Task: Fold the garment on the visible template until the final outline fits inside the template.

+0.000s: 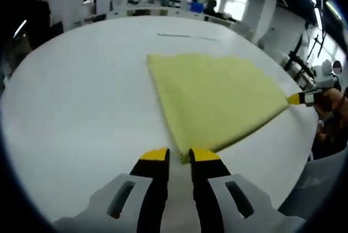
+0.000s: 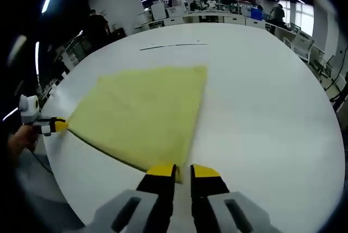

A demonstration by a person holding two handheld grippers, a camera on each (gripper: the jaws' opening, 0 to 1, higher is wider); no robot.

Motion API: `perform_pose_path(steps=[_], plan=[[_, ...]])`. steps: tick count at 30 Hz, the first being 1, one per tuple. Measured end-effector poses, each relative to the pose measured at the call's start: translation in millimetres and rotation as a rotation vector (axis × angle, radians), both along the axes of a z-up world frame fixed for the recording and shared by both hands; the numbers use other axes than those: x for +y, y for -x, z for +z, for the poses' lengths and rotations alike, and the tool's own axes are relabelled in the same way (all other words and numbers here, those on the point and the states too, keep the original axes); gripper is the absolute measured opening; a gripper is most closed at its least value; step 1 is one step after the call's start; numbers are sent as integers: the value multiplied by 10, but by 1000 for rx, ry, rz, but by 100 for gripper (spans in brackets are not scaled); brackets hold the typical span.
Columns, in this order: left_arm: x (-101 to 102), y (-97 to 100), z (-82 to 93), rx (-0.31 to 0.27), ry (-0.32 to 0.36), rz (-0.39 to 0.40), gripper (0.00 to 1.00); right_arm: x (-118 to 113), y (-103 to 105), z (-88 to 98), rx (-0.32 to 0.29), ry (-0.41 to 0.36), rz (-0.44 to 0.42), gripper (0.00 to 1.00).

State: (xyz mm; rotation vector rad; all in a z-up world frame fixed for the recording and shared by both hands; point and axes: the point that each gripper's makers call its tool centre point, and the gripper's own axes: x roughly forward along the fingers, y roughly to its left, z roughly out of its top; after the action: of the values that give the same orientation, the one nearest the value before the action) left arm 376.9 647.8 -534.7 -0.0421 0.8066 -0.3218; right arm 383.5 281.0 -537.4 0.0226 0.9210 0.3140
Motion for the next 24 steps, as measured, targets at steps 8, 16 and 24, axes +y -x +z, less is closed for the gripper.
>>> perform_pose_path(steps=[8, 16, 24], plan=[[155, -72, 172, -40, -20, 43, 36, -85, -61, 112, -34, 3, -35, 38], [167, -97, 429, -99, -27, 29, 54, 38, -73, 380, -97, -18, 6, 54], [107, -38, 602, -128, -15, -4, 71, 227, 19, 602, -130, -26, 78, 75]])
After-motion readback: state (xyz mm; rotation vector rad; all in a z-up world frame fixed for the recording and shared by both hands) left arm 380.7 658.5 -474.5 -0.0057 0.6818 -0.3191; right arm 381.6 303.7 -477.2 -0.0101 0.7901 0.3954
